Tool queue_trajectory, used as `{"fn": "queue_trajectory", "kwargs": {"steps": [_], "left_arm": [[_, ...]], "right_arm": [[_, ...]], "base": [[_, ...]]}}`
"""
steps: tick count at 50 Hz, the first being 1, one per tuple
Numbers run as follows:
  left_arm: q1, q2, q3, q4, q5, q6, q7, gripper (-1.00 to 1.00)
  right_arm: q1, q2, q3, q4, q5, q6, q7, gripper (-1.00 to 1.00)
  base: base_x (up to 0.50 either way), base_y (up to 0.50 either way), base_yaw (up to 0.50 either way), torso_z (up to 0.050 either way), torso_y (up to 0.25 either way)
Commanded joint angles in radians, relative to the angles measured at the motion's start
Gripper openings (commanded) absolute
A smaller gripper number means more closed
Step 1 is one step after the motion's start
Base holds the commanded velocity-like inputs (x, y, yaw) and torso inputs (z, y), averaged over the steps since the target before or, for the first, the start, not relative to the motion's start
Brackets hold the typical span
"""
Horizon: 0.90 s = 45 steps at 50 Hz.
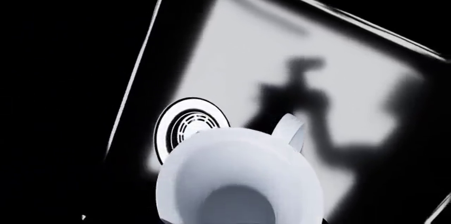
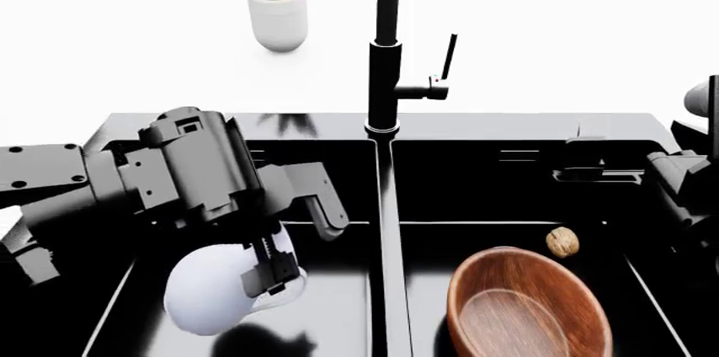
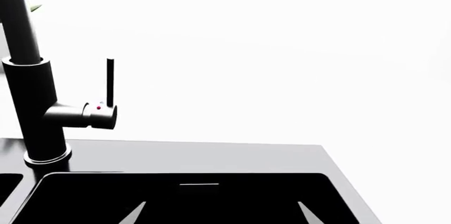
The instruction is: Pick the bowl and pitcher and place them in the sink. Then turn on the water.
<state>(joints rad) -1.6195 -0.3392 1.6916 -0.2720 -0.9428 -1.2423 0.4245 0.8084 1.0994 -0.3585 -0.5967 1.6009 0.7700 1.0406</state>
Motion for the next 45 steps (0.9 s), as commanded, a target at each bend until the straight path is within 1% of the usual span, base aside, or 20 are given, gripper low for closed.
{"fn": "queue_trajectory", "kwargs": {"steps": [1, 45], "left_arm": [[0.022, 0.028, 0.034, -0.028, 0.019, 0.017, 0.020, -1.00], [0.097, 0.097, 0.099, -0.128, 0.065, 0.086, 0.089, -1.00]], "right_arm": [[-0.005, -0.002, 0.000, 0.003, -0.006, -0.003, -0.007, 1.00], [-0.036, -0.003, 0.007, 0.009, -0.017, -0.025, -0.026, 1.00]], "base": [[0.00, 0.00, 0.00, 0.000, 0.000], [0.00, 0.00, 0.00, 0.000, 0.000]]}}
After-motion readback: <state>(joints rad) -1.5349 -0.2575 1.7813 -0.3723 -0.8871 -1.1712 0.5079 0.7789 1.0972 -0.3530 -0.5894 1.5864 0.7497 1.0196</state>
